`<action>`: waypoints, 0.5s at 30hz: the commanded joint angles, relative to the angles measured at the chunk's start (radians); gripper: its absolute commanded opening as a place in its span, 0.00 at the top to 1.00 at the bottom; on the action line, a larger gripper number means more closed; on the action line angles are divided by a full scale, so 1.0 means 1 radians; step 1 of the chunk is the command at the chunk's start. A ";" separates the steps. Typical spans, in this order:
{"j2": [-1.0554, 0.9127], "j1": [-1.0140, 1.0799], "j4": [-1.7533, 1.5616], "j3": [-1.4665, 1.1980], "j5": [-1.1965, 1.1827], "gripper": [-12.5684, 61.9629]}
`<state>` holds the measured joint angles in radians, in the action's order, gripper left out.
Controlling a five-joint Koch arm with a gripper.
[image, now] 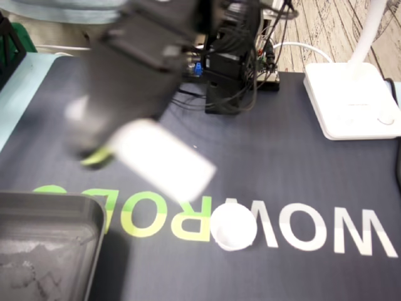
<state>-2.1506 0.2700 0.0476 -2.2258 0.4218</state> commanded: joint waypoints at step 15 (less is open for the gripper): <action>0.135 -0.402 -0.218 -0.055 1.060 0.85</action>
<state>-2.0080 -0.1273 -0.0859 -2.3516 1.4373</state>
